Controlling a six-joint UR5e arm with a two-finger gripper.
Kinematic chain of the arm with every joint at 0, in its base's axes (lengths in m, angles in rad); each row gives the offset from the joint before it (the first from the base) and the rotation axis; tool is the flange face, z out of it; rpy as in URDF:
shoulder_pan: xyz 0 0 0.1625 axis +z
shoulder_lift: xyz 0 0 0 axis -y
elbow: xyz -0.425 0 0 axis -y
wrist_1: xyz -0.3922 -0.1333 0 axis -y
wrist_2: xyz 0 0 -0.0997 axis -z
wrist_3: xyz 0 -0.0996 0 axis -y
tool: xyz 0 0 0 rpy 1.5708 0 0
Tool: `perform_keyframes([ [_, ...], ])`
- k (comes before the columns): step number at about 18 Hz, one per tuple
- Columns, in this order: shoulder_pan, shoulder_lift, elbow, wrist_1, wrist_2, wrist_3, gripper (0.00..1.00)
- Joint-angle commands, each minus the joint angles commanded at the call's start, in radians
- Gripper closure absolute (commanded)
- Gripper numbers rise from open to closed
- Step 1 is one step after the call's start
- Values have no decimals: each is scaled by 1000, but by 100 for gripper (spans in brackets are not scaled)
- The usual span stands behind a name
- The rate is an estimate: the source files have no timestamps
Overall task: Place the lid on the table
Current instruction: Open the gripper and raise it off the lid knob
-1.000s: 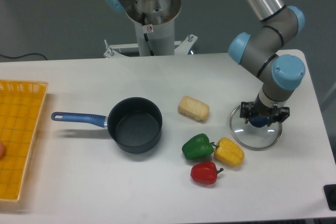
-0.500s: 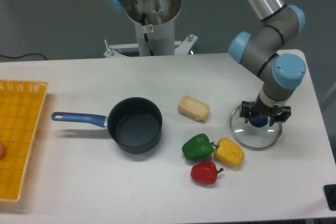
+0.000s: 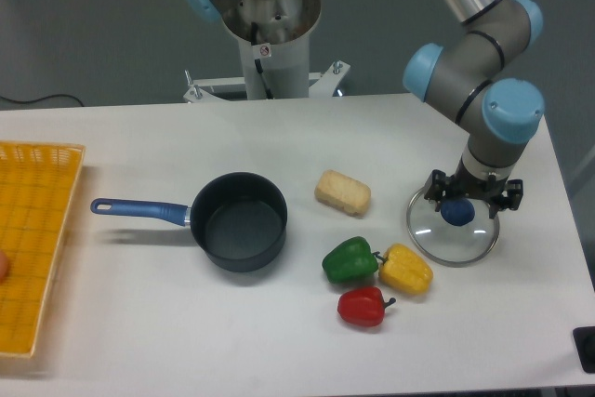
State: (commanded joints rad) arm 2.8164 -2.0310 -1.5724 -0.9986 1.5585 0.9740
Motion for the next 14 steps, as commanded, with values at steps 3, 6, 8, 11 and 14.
perform_keyframes([
  [3, -6, 18, 3, -15, 0, 34, 0],
  [6, -9, 50, -8, -41, -2, 249, 0],
  [8, -31, 57, 5, -43, 2, 308, 0],
  [11, -46, 58, 14, -49, 14, 319, 0],
  [14, -58, 58, 14, -66, 14, 319, 0],
])
